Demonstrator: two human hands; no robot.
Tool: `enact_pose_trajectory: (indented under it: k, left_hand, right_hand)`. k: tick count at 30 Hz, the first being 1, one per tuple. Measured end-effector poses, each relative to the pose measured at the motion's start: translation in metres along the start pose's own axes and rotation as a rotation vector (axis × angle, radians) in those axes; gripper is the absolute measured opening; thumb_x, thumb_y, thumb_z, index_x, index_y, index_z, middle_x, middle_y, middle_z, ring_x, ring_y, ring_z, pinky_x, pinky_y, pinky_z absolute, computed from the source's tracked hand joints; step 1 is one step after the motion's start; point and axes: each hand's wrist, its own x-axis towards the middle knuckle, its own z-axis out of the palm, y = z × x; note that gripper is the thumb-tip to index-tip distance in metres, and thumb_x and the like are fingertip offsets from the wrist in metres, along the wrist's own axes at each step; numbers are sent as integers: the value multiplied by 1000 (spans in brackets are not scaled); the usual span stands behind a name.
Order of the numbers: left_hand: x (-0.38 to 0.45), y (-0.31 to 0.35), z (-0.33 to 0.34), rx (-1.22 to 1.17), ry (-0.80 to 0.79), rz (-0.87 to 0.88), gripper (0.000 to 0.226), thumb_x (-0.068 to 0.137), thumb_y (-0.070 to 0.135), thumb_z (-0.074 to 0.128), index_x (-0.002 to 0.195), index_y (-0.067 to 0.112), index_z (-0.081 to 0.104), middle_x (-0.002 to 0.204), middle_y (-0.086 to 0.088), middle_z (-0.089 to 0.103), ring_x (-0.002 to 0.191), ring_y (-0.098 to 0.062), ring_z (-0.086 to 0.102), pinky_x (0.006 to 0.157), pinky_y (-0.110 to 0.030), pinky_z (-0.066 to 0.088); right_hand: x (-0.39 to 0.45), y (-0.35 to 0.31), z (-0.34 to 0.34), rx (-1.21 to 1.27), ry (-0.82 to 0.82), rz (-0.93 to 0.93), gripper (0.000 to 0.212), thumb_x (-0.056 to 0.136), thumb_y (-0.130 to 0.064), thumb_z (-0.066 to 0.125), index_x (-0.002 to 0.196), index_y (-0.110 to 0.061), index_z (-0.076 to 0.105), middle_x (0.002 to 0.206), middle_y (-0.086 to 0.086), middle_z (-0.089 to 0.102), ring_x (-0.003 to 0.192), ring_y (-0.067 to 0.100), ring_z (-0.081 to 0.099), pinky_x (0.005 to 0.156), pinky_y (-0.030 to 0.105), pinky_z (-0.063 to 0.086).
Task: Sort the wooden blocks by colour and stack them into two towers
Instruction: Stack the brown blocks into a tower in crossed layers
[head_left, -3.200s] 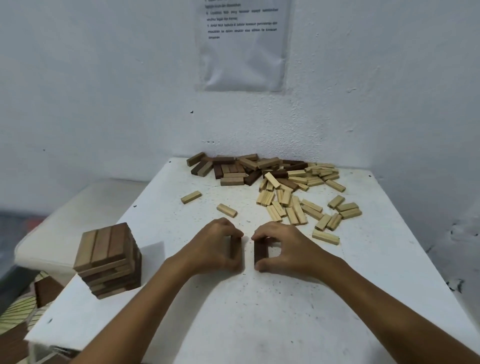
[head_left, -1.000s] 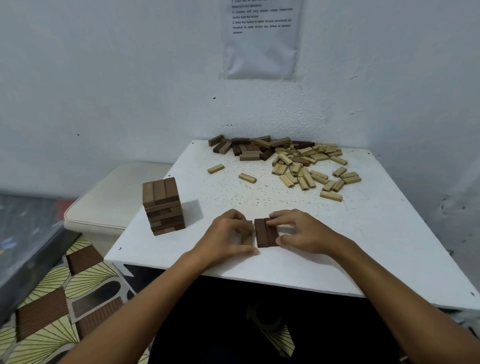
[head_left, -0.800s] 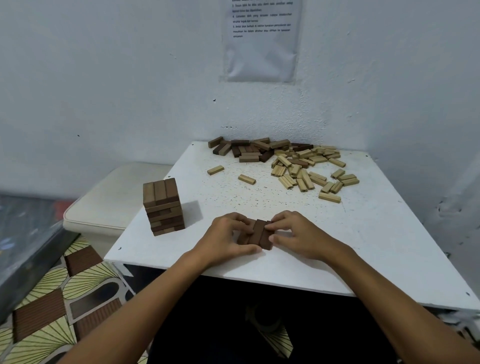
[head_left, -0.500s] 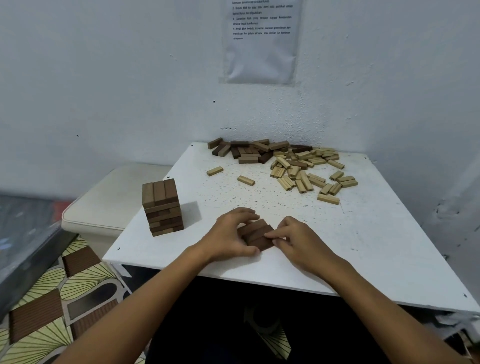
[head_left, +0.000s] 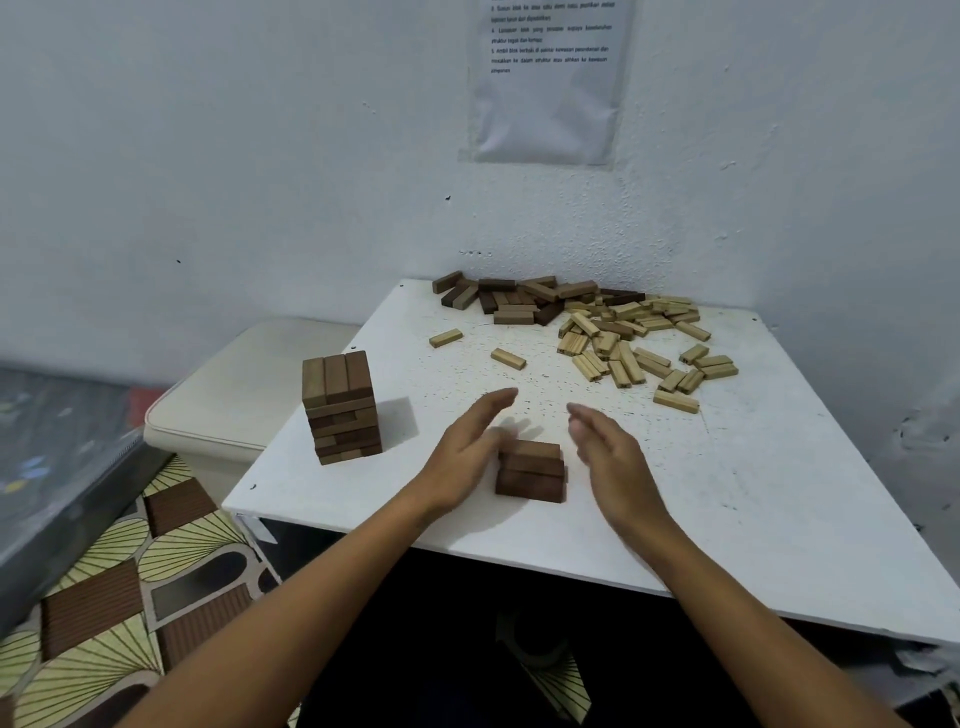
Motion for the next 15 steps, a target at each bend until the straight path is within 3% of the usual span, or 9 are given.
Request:
enact_pose_trajectory:
  k: [2, 4, 7, 10, 15]
  left_hand:
    - [-2, 0, 7, -150, 87, -52, 53, 84, 57, 40, 134, 37, 41, 148, 7, 43, 137, -5, 36, 109, -20, 27]
    - [-3, 0, 15, -278, 145, -85, 64, 78, 74, 34, 134, 44, 40, 148, 10, 40, 138, -4, 32, 113, -26, 20]
    - [-1, 4, 23, -411, 205, -90, 67, 87, 70, 27, 145, 37, 33, 150, 9, 35, 141, -4, 26, 115, -28, 15]
    - [0, 8, 30, -492, 227, -116, 77, 84, 68, 22, 151, 30, 27, 156, 5, 30, 146, -8, 20, 115, -31, 12]
    - [0, 7, 38, -509, 248, -125, 79, 79, 67, 19, 149, 31, 28, 156, 1, 31, 146, -9, 22, 122, -35, 11]
  right_hand:
    - [4, 0, 4, 192, -5, 70, 48, 101, -43, 37, 145, -25, 41, 150, -2, 42, 138, 12, 37, 118, 38, 28]
    - [7, -3, 10, 339, -6, 108, 67, 91, -58, 28, 151, -27, 29, 157, -2, 29, 145, 12, 26, 121, 38, 18]
    - [8, -7, 19, 464, -7, 141, 87, 76, -72, 25, 153, -32, 18, 161, -4, 19, 148, 11, 15, 120, 34, 12]
    - [7, -9, 28, 496, 34, 135, 85, 82, -80, 26, 153, -35, 14, 162, -8, 14, 148, 7, 12, 120, 34, 9]
    - [4, -11, 38, 495, 63, 108, 78, 84, -67, 23, 153, -35, 12, 162, -10, 10, 146, 1, 12, 120, 30, 9]
